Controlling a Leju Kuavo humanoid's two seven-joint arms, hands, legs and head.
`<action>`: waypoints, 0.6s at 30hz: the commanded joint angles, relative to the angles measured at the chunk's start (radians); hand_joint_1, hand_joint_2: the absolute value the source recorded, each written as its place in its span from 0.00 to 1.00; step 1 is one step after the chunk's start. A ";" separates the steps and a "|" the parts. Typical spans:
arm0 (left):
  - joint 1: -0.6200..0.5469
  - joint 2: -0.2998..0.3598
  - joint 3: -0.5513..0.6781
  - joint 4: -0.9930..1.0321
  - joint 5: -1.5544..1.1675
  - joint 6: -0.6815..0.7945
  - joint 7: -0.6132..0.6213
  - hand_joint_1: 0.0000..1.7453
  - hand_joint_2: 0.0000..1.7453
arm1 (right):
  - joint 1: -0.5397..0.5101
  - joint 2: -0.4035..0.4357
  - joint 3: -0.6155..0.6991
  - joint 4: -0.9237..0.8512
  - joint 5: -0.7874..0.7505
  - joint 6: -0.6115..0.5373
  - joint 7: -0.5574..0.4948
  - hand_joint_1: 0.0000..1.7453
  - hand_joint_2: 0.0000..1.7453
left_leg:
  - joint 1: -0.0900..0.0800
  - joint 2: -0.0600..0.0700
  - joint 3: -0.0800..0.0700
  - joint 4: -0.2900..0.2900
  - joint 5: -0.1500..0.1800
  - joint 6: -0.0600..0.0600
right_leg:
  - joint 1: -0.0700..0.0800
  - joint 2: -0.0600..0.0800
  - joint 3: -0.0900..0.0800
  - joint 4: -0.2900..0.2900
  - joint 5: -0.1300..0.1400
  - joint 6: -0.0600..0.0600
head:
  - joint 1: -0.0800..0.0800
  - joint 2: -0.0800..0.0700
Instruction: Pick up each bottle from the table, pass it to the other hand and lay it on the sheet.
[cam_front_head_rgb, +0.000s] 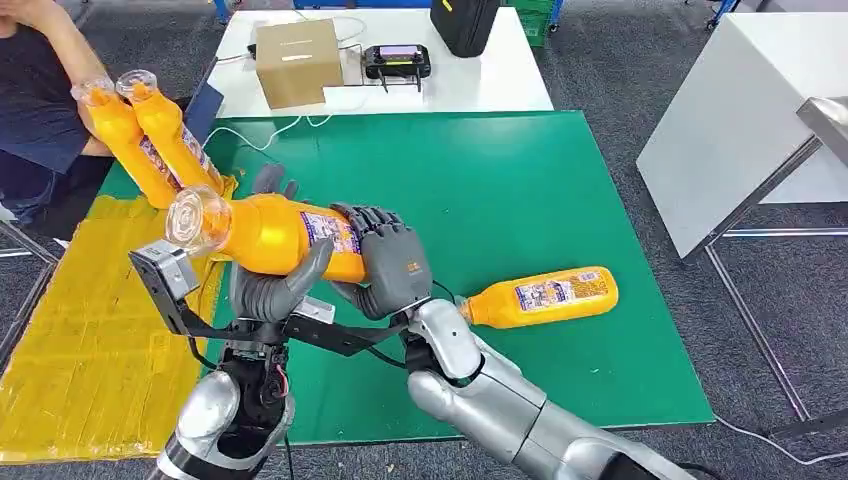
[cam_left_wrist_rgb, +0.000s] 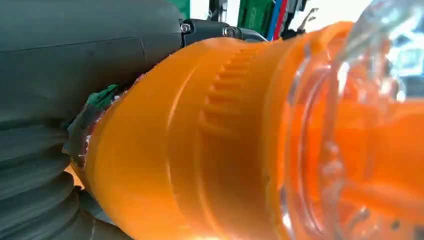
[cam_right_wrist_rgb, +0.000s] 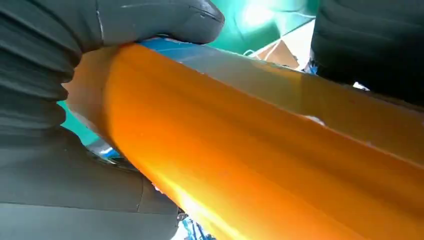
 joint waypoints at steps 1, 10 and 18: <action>-0.087 0.009 -0.125 0.111 -0.022 0.005 0.008 0.01 1.00 | -0.058 0.015 0.188 0.077 -0.013 0.007 -0.019 1.00 1.00 | 0.001 -0.004 0.003 -0.001 -0.001 -0.001 | 0.000 0.002 0.004 0.000 -0.002 -0.002 | 0.000 0.000; -0.085 -0.006 -0.116 0.096 -0.020 0.010 -0.003 1.00 1.00 | -0.059 0.019 0.189 0.087 -0.037 0.006 -0.016 1.00 1.00 | 0.001 -0.003 0.002 0.000 0.000 -0.001 | 0.000 0.001 0.002 -0.001 -0.001 -0.001 | 0.000 0.000; -0.068 0.020 -0.108 0.094 -0.065 0.029 -0.013 1.00 1.00 | -0.042 0.001 0.147 0.117 -0.091 -0.006 -0.007 1.00 1.00 | 0.001 -0.004 0.003 0.000 -0.001 -0.001 | 0.000 0.001 0.004 -0.001 -0.002 -0.001 | 0.000 0.000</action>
